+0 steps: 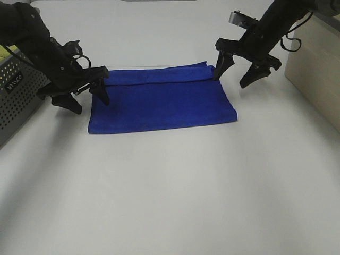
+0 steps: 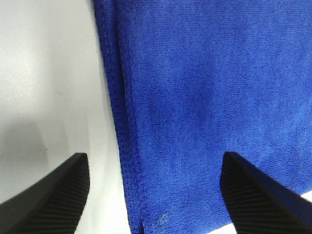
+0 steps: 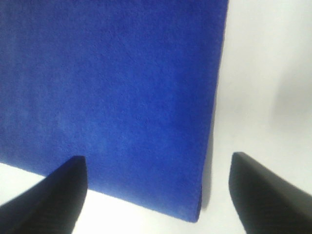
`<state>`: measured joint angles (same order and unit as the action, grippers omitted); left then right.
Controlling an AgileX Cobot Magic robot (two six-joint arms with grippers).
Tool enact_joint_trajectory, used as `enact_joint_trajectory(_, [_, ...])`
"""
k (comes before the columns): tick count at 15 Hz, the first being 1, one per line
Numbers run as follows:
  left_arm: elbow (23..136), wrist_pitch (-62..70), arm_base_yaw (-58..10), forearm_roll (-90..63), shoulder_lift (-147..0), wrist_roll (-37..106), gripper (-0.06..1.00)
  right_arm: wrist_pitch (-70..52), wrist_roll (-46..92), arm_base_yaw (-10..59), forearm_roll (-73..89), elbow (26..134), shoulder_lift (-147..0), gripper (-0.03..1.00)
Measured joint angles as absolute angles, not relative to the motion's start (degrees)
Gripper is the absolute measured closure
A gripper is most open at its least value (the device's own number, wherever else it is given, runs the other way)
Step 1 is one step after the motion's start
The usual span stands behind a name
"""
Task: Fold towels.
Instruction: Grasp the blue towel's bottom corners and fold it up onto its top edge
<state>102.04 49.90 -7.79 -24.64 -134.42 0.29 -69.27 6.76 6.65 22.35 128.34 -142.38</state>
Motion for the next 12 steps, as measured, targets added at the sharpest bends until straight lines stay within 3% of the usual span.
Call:
enact_joint_trajectory(5, [88.75, 39.08, -9.97, -22.12, -127.94, -3.38, 0.25, -69.84, 7.33, 6.65, 21.83, 121.93, -141.06, 0.21])
enact_joint_trajectory(12, [87.09, 31.80, -11.57, -23.26, -127.83, -3.50, 0.25, -69.84, 8.77, 6.65, 21.72, 121.93, -142.61, 0.21])
